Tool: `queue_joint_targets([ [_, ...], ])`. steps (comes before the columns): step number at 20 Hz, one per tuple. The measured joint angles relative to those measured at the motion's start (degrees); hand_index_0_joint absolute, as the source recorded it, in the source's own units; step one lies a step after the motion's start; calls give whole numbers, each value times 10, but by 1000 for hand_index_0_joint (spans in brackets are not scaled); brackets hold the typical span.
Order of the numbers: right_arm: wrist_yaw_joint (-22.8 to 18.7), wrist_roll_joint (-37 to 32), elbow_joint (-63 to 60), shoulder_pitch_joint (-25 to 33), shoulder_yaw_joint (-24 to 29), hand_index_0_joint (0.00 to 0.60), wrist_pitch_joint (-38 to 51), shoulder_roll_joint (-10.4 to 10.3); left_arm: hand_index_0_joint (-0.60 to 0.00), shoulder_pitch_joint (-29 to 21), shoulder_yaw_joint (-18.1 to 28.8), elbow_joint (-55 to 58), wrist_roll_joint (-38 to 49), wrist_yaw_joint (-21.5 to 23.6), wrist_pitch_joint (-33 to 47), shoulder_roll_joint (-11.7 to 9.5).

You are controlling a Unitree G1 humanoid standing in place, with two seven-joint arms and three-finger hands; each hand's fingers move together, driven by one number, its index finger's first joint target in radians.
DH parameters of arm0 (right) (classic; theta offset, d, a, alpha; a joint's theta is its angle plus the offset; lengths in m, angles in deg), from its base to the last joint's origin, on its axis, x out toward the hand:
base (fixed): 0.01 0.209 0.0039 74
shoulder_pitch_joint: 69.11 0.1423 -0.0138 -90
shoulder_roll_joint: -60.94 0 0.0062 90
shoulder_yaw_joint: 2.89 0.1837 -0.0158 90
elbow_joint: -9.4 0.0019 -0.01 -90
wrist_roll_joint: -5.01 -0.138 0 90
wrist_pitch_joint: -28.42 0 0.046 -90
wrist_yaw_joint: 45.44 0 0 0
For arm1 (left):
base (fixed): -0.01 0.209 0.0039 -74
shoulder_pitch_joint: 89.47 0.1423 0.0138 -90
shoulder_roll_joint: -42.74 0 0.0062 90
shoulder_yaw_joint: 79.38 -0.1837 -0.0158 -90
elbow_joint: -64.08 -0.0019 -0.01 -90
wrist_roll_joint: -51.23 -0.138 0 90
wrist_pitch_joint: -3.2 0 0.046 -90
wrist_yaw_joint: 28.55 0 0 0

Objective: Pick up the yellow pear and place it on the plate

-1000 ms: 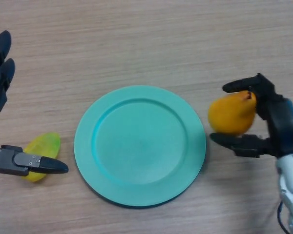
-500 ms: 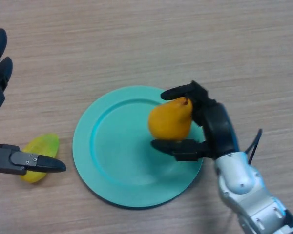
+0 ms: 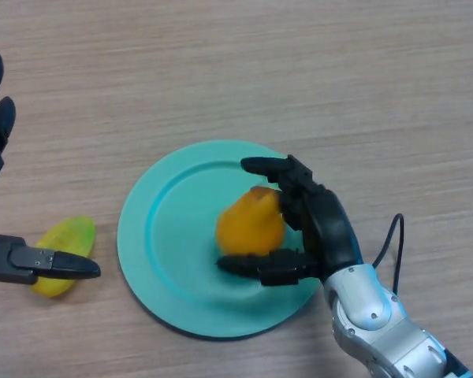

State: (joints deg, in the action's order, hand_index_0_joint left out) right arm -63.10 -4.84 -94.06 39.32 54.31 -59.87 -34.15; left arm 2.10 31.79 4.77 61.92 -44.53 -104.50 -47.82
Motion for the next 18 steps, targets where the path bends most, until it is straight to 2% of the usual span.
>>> queue_joint_targets([
  [2, 0, 18, 10, -1, 0, 0, -2, 0, 0, -2, -1, -4, 0, 10, 1, 0],
  [5, 0, 86, 68, -1, 8, 0, -30, 0, 0, -3, -1, -9, 0, 20, 1, 0],
  [7, 16, 104, 113, -2, 38, 0, -32, 0, 0, -8, -1, -8, 0, 20, 1, -1],
  [8, 27, 105, 142, -8, 72, 0, -37, -1, 0, -13, -1, -8, 0, 21, 1, -1],
  [11, 70, 128, 220, -35, 154, 0, -67, -1, 0, -18, -5, -8, 0, 40, 5, -2],
  [12, 88, 128, 265, -54, 189, 0, -105, -1, 0, -20, -22, -8, -10, 40, 6, -2],
  [14, 131, 128, 336, -90, 232, 0, -141, -2, 0, -21, -53, -8, -33, 39, 6, -2],
  [16, 176, 128, 401, -126, 261, 0, -176, -3, 0, -23, -55, -8, -33, 37, 6, -2],
  [18, 198, 116, 458, -153, 289, 0, -221, -2, 0, -21, -55, -7, -32, 32, 6, -1],
])
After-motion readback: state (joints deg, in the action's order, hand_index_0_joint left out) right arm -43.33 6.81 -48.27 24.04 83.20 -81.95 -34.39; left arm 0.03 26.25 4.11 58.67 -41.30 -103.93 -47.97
